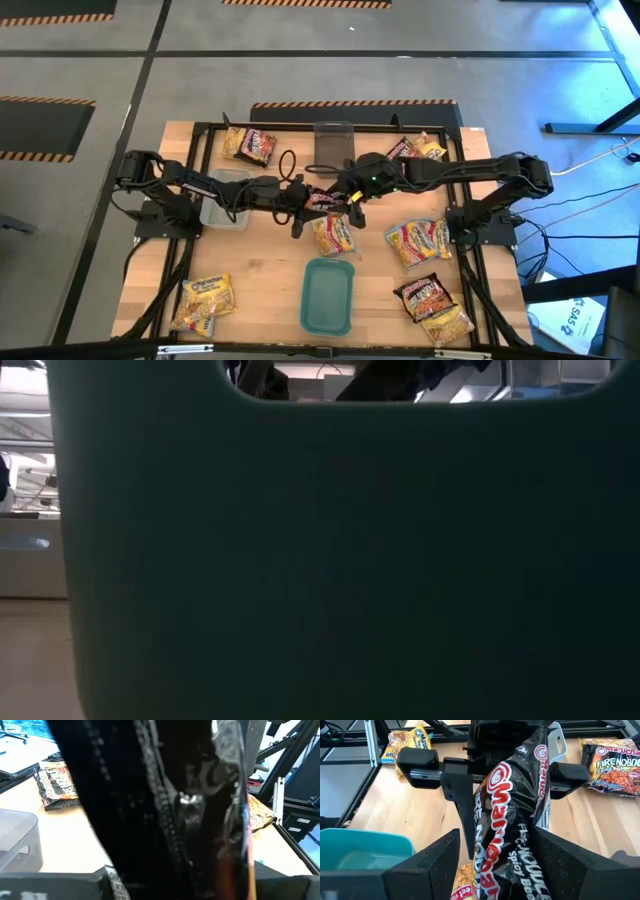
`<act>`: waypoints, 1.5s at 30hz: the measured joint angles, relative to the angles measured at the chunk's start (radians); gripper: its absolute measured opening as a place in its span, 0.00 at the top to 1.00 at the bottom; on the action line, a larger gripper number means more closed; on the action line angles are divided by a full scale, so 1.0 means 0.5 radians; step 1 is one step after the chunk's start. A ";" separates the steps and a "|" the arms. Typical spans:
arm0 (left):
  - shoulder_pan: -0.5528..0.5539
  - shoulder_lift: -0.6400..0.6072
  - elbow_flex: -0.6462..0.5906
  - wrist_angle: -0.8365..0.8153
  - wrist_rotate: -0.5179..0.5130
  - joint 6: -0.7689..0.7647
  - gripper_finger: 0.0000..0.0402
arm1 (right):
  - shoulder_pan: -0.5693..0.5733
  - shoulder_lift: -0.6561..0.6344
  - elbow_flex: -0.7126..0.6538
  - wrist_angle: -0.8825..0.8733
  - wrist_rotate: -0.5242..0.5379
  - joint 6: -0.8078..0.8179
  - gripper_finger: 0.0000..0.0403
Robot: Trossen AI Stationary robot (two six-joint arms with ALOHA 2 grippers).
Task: Sort Maruchan noodles
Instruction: Put the black noodle pack into the black bin
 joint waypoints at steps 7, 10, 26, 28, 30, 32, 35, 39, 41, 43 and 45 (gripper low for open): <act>-0.009 0.000 0.000 -0.047 -0.048 -0.002 0.62 | 0.002 0.060 0.000 0.025 0.117 -0.001 0.33; -0.009 0.000 0.000 -0.030 -0.053 0.003 0.62 | 0.002 0.055 0.013 0.025 0.103 0.000 0.32; -0.011 -0.023 0.010 0.000 -0.062 0.152 0.62 | 0.000 0.027 0.556 -0.788 0.106 -0.150 0.29; -0.013 -0.023 0.010 -0.020 -0.061 0.188 0.62 | 0.000 0.042 0.513 -0.661 0.086 -0.149 0.29; -0.019 -0.023 0.009 -0.023 -0.062 0.225 0.62 | 0.001 0.076 0.456 -0.592 0.074 -0.128 0.29; -0.022 -0.023 0.009 -0.025 -0.084 0.266 0.62 | 0.001 0.119 0.428 -0.561 0.048 -0.091 0.29; -0.022 -0.023 0.006 -0.024 -0.099 0.306 0.62 | 0.001 0.157 0.422 -0.555 0.088 -0.049 0.29; -0.022 -0.023 0.006 -0.020 -0.100 0.321 0.62 | 0.001 0.230 0.422 -0.520 0.065 -0.044 0.29; -0.022 -0.022 0.006 -0.019 -0.100 0.327 0.62 | 0.001 0.266 0.422 -0.502 0.063 -0.040 0.29; -0.022 -0.022 0.004 -0.027 -0.100 0.349 0.62 | 0.001 0.311 0.422 -0.510 0.065 -0.036 0.30; -0.022 -0.017 -0.002 -0.042 -0.102 0.355 0.62 | 0.001 0.336 0.422 -0.515 0.086 -0.038 0.32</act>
